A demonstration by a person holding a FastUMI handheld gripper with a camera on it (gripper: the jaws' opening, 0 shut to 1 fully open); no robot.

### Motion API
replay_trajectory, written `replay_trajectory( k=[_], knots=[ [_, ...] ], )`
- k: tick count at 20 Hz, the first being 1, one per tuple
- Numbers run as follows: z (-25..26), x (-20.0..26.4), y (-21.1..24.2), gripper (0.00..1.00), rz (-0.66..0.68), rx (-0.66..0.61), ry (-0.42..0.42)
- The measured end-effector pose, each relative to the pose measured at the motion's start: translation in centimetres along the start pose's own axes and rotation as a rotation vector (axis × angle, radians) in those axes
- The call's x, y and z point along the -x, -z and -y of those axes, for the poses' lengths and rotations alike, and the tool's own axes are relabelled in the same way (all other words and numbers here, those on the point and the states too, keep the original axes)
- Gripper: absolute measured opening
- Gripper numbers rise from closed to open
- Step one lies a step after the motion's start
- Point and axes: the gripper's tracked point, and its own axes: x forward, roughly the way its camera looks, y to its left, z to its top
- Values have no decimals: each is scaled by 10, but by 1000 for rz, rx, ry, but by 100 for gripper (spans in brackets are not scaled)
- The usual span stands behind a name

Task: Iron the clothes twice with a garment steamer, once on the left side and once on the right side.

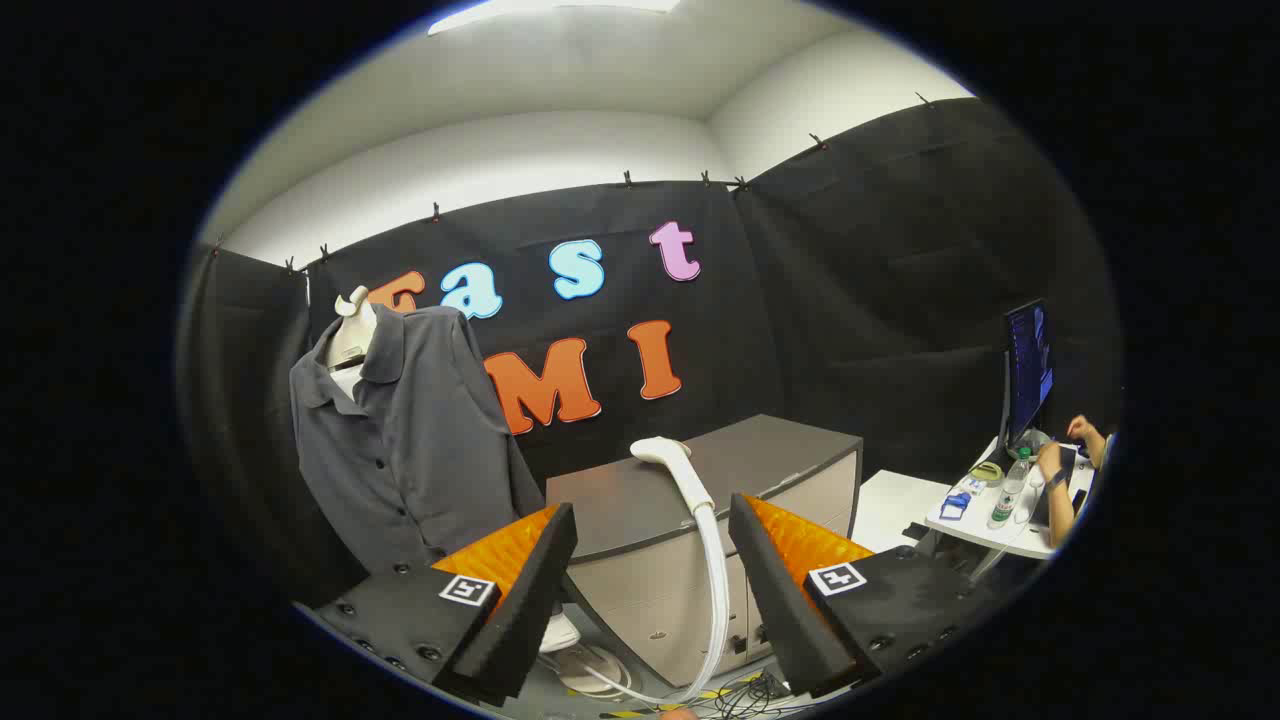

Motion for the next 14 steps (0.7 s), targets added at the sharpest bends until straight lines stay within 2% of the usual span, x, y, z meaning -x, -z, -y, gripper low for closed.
replay_trajectory(
  k=[14],
  knots=[
    [7,3,-2,98,-5,13,17]
  ],
)
